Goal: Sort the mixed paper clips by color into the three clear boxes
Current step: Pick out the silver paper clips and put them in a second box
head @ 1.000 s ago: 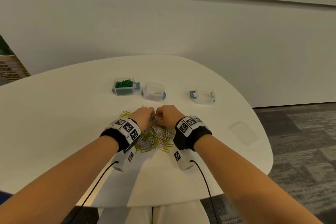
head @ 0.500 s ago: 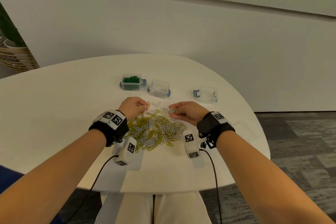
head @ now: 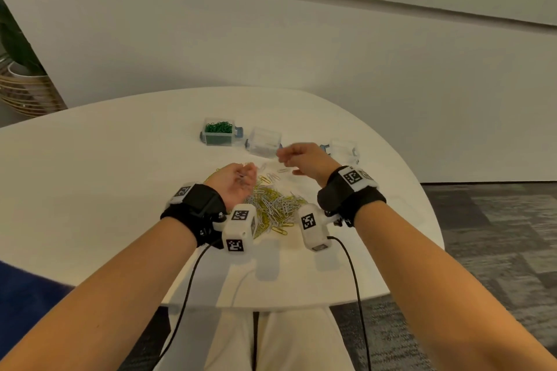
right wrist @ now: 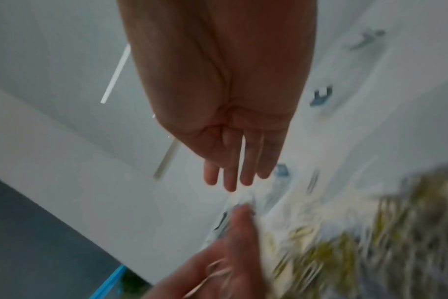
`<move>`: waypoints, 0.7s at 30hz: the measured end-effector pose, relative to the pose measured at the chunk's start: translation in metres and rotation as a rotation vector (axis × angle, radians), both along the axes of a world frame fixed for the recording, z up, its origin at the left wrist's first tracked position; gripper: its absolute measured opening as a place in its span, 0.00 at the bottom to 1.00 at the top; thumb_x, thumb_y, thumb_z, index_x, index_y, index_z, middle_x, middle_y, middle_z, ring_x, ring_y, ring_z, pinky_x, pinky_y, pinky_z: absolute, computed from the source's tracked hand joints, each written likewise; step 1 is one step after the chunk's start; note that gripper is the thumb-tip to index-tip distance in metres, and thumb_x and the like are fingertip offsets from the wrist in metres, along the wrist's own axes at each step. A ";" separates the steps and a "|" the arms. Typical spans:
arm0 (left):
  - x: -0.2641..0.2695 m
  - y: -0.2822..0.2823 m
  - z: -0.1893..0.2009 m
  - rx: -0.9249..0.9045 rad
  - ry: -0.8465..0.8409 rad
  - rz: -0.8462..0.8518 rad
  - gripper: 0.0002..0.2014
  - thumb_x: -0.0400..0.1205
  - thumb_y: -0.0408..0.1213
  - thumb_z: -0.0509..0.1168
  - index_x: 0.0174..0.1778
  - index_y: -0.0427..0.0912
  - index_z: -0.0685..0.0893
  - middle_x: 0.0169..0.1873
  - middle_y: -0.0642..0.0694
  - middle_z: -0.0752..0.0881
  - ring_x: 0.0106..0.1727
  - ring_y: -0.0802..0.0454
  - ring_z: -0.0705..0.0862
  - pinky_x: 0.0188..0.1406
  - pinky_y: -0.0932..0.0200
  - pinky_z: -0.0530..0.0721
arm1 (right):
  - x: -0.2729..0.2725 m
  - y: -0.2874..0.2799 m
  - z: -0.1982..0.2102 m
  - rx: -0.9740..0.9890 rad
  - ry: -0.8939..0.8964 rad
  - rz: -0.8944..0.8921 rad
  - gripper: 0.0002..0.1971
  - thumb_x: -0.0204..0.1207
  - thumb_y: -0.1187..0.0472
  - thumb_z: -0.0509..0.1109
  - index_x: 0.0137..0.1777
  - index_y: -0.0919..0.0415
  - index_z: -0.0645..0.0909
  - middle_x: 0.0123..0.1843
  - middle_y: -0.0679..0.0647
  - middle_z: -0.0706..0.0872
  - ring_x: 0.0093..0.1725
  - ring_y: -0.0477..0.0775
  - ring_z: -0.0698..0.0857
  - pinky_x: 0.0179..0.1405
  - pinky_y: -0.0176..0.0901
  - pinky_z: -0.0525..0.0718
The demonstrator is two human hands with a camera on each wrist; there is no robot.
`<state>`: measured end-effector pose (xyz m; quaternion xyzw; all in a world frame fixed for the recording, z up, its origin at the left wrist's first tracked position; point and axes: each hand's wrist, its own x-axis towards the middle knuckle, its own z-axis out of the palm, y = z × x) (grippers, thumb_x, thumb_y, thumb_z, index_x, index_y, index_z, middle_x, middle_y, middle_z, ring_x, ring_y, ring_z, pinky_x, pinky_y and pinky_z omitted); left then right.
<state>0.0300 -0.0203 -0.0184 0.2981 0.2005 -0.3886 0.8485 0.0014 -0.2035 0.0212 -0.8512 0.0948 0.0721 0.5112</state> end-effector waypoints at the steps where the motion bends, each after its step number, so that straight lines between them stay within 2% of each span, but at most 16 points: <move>1: 0.003 0.007 -0.001 0.000 0.011 0.009 0.13 0.86 0.35 0.51 0.38 0.39 0.75 0.22 0.46 0.79 0.16 0.58 0.73 0.10 0.69 0.69 | 0.000 -0.005 -0.003 -0.176 0.051 0.057 0.15 0.78 0.69 0.65 0.63 0.61 0.83 0.66 0.58 0.84 0.57 0.50 0.81 0.59 0.45 0.81; 3: 0.005 0.024 -0.004 0.031 -0.023 -0.028 0.10 0.80 0.31 0.55 0.32 0.43 0.69 0.18 0.51 0.72 0.13 0.59 0.66 0.08 0.69 0.62 | -0.005 -0.007 -0.016 -0.504 0.154 0.256 0.19 0.76 0.63 0.70 0.67 0.57 0.81 0.68 0.55 0.81 0.63 0.53 0.79 0.65 0.46 0.76; 5: 0.003 0.039 -0.009 0.108 -0.092 -0.046 0.12 0.83 0.33 0.54 0.32 0.43 0.70 0.21 0.52 0.71 0.13 0.60 0.66 0.08 0.70 0.61 | -0.017 0.006 -0.026 -0.616 0.129 0.377 0.22 0.74 0.56 0.74 0.68 0.52 0.80 0.66 0.53 0.78 0.65 0.54 0.77 0.66 0.46 0.75; 8: -0.004 0.047 -0.019 0.247 -0.204 0.055 0.17 0.89 0.41 0.52 0.39 0.36 0.77 0.30 0.46 0.78 0.17 0.60 0.73 0.12 0.72 0.69 | -0.033 0.031 -0.039 -0.559 -0.087 0.444 0.16 0.73 0.57 0.75 0.61 0.51 0.83 0.56 0.52 0.76 0.55 0.52 0.76 0.58 0.44 0.77; 10: -0.008 0.050 -0.025 0.229 -0.148 0.086 0.19 0.89 0.43 0.51 0.39 0.35 0.78 0.29 0.43 0.80 0.18 0.58 0.76 0.14 0.71 0.73 | -0.039 0.045 -0.045 -0.544 -0.103 0.546 0.16 0.72 0.57 0.76 0.60 0.55 0.84 0.51 0.52 0.77 0.50 0.51 0.77 0.50 0.41 0.75; 12: -0.010 0.056 -0.028 0.136 -0.057 0.064 0.20 0.89 0.44 0.50 0.36 0.38 0.76 0.24 0.45 0.79 0.18 0.57 0.76 0.14 0.71 0.72 | -0.042 0.055 -0.050 -0.598 -0.085 0.617 0.17 0.72 0.55 0.77 0.60 0.56 0.83 0.52 0.54 0.78 0.50 0.52 0.77 0.50 0.43 0.76; 15: -0.013 0.063 -0.036 0.100 -0.057 0.037 0.14 0.86 0.36 0.52 0.34 0.42 0.71 0.21 0.49 0.76 0.17 0.59 0.74 0.12 0.72 0.69 | -0.043 0.062 -0.057 -0.664 -0.143 0.619 0.16 0.73 0.56 0.75 0.60 0.54 0.82 0.51 0.53 0.80 0.49 0.52 0.78 0.49 0.44 0.77; 18: -0.020 0.064 -0.046 0.059 -0.075 0.104 0.13 0.87 0.37 0.53 0.36 0.41 0.73 0.25 0.49 0.77 0.19 0.60 0.75 0.13 0.72 0.71 | -0.040 0.060 -0.061 -0.655 -0.197 0.599 0.12 0.75 0.61 0.71 0.59 0.58 0.83 0.53 0.55 0.84 0.48 0.51 0.78 0.47 0.39 0.74; 21: -0.025 0.064 -0.053 0.001 -0.095 0.182 0.13 0.87 0.39 0.55 0.40 0.38 0.78 0.31 0.45 0.81 0.24 0.58 0.80 0.19 0.71 0.79 | -0.039 0.053 -0.060 -0.567 -0.173 0.477 0.11 0.75 0.60 0.73 0.58 0.58 0.85 0.54 0.54 0.87 0.51 0.51 0.81 0.49 0.36 0.73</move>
